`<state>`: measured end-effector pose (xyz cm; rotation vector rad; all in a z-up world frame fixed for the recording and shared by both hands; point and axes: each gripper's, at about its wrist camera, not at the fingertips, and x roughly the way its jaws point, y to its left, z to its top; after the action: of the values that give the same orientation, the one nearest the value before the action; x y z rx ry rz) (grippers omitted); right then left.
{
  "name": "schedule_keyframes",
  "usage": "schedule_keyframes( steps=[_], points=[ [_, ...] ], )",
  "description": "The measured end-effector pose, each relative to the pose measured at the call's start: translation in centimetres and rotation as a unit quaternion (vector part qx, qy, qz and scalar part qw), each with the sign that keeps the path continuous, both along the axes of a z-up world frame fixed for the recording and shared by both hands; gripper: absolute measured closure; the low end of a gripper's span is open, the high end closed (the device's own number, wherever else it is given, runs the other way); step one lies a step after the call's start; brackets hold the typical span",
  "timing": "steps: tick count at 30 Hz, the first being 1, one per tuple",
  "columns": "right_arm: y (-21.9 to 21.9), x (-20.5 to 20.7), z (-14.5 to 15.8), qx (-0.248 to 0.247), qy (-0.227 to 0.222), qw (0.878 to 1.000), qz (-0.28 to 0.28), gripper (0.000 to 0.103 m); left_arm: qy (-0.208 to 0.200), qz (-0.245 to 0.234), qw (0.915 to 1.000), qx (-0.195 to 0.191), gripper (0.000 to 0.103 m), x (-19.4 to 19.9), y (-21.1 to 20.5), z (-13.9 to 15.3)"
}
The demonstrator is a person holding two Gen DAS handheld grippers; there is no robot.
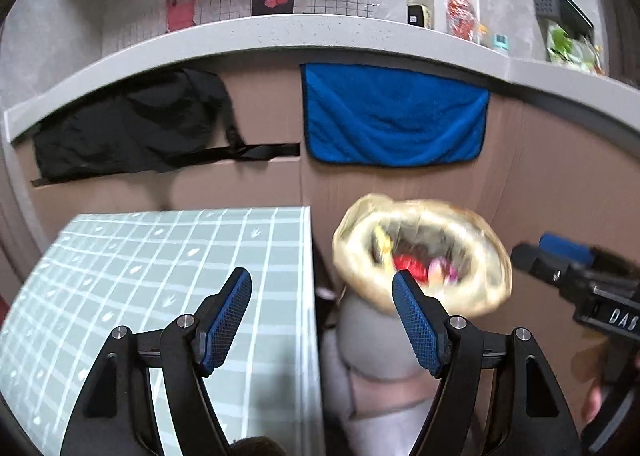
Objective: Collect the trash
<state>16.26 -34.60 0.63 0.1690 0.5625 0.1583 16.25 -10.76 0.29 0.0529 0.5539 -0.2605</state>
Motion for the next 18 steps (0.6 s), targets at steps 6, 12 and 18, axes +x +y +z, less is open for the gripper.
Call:
schedule_keyframes(
  steps=[6,12,18],
  points=[
    [3.7,-6.5,-0.3,-0.004,-0.022,1.000,0.020,0.023,-0.001,0.028,0.9996,0.004,0.030,-6.0,1.9,-1.4],
    [6.3,-11.2,-1.1,-0.049,-0.044,0.998,-0.015,0.023,-0.031,0.051,0.9980,0.020,0.030,-9.8,3.4,-1.5],
    [7.6,-13.6,-1.7,-0.040,-0.045,0.998,-0.015,0.023,-0.046,0.066,0.9967,0.015,0.030,-12.6,4.7,-0.9]
  ],
)
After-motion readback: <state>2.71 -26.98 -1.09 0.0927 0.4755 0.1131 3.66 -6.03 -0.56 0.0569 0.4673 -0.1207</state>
